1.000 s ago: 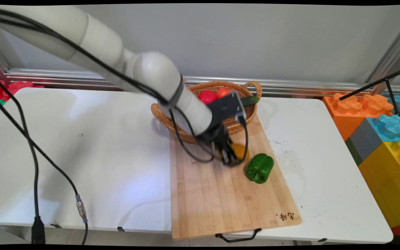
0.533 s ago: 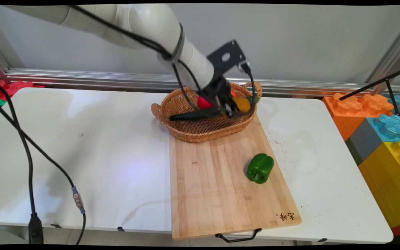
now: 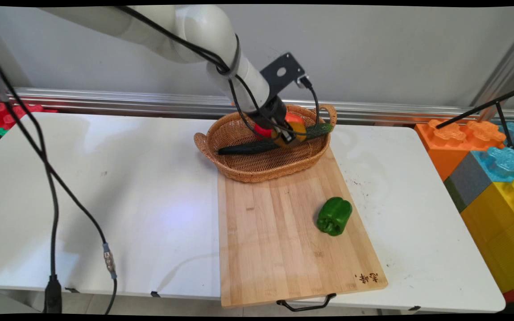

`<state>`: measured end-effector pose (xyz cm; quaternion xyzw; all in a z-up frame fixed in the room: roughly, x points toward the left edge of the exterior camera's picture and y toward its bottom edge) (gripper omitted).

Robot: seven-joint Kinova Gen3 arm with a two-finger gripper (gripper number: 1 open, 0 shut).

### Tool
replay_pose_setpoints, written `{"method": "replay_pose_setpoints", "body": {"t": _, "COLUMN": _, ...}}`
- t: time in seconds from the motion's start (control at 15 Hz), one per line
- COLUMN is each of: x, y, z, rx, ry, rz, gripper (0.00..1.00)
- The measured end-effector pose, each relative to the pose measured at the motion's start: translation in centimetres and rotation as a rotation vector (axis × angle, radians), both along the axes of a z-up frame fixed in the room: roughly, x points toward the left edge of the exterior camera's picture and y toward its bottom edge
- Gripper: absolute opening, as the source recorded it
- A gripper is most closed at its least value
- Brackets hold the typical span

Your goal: Place the picked object in the vegetable basket

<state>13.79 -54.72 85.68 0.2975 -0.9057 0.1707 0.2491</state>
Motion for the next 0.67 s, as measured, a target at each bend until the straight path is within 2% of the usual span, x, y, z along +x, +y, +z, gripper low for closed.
{"method": "replay_pose_setpoints", "body": {"t": 0.4, "x": -0.2, "y": -1.7, "z": -2.9, "rx": 0.050, "ry": 0.013, "rz": 0.036, "gripper": 0.00}}
{"method": "replay_pose_setpoints", "body": {"t": 0.47, "x": -0.3, "y": -1.9, "z": -3.0, "rx": 0.053, "ry": 0.015, "rz": 0.038, "gripper": 1.00}}
{"method": "replay_pose_setpoints", "body": {"t": 0.67, "x": -1.0, "y": -2.3, "z": -2.5, "rx": 0.051, "ry": 0.018, "rz": 0.033, "gripper": 1.00}}
